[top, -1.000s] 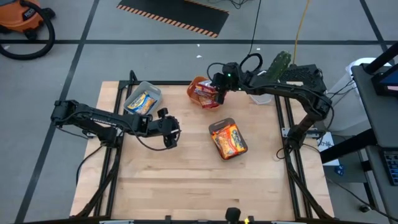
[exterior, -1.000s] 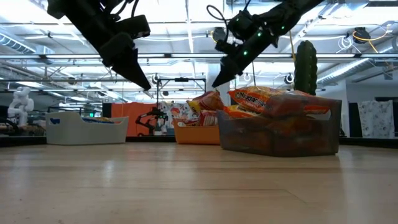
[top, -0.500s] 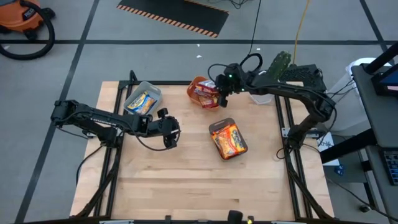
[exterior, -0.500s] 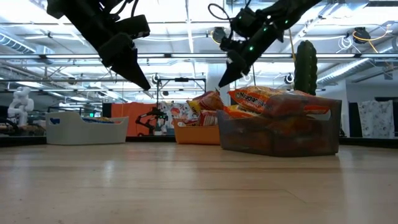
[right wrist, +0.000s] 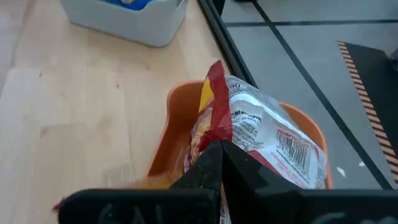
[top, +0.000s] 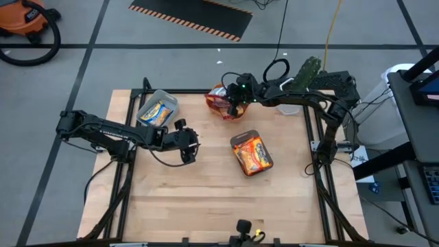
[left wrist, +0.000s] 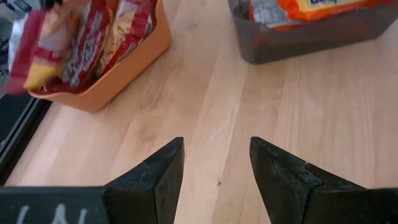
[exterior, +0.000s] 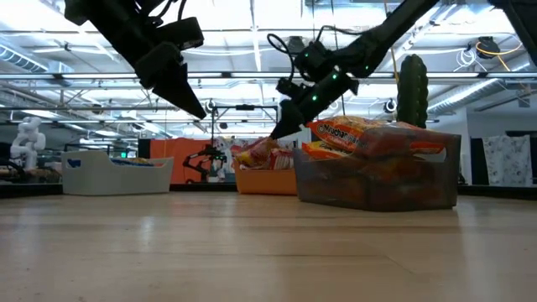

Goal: Sort Maruchan noodles
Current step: Put the red noodle pack into the orange bin, then return to Home Position

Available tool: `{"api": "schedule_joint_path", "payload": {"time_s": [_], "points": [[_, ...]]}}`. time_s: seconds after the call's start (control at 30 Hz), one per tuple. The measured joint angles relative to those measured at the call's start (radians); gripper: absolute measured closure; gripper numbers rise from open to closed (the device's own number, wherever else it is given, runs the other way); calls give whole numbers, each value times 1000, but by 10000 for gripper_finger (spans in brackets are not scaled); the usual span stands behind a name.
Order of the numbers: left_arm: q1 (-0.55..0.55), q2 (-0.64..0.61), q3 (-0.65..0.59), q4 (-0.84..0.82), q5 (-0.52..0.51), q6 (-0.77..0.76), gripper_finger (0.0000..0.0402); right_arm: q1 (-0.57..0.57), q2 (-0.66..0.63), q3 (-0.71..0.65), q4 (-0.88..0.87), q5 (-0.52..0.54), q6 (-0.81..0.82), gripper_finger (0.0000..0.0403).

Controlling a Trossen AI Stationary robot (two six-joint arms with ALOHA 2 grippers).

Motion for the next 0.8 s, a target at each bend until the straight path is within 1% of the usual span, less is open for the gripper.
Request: {"api": "schedule_joint_path", "payload": {"time_s": [0.1, 0.17, 0.33, 0.57, 0.7, 0.8], "points": [[0, 0, 0, 14, 0, 1, 211, -11, 39, 0, 52, -7, 19, 401], [0, 0, 0, 12, 0, 0, 211, -14, 52, 0, 54, -12, 24, 401], [-2, 0, 0, 6, 0, -5, 211, -12, 22, 0, 12, 14, 21, 401], [-2, 0, 0, 0, 0, -4, 211, 2, -149, -1, -116, 31, 30, 401], [-2, -6, -1, 0, 0, 0, 211, 35, -238, -2, -222, 18, 31, 401], [-8, -33, -1, -8, 0, 0, 211, 72, -303, -9, -309, 16, 43, 401]]}}
